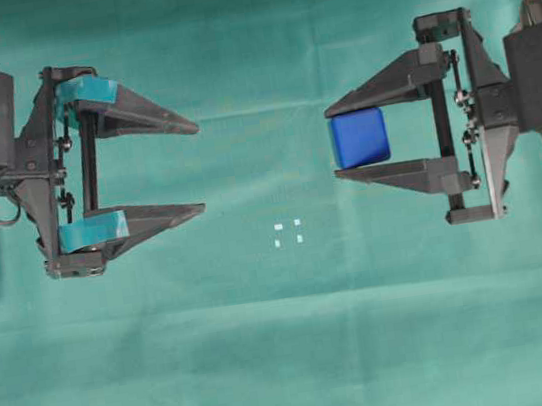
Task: Handover the blue block to the right arm after grasping it with the left arm, then place it in the designated position.
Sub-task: 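Carry the cube with the right gripper and lower it toward the table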
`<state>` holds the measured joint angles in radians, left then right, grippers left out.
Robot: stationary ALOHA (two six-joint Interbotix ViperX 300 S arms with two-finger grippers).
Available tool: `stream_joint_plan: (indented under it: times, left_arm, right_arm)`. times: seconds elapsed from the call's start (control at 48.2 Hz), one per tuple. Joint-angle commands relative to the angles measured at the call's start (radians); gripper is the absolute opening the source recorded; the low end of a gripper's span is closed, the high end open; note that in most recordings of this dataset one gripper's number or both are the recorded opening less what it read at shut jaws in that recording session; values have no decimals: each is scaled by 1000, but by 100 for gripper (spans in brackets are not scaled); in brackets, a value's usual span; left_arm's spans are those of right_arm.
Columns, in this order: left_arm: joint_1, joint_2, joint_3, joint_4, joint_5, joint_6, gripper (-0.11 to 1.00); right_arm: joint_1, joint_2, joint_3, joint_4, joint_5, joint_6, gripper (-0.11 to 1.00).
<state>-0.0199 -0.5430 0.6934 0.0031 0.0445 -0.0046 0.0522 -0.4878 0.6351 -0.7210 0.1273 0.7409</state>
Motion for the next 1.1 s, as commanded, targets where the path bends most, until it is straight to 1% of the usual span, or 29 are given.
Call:
stream_joint_plan:
  times: [0.0,0.415,0.705,0.871,0.975,1.079]
  left_arm:
    - [2,-3,-20,-2,-9,2,100]
    - [2,-3,-21,-2,-9,2,100]
    - [2,-3,-23,-2,-9,2,100]
    - [2,-3,-21,-2,-9,2,100]
    - [2,-3,-21,-2,-9,3,100]
    - [2,-3,-23,-2,-9,3,100]
  right_arm:
    - [2,-14,-14,2,-3,3,55]
    - [5,-14,-12,6,15,9,55]
    - [48,0,-11,64,176,8,55]
    - [72,18,-11,117,293,3,55]
    - [81,23,-11,137,336,2,55]
    - [91,21,-9,146,351,2,55]
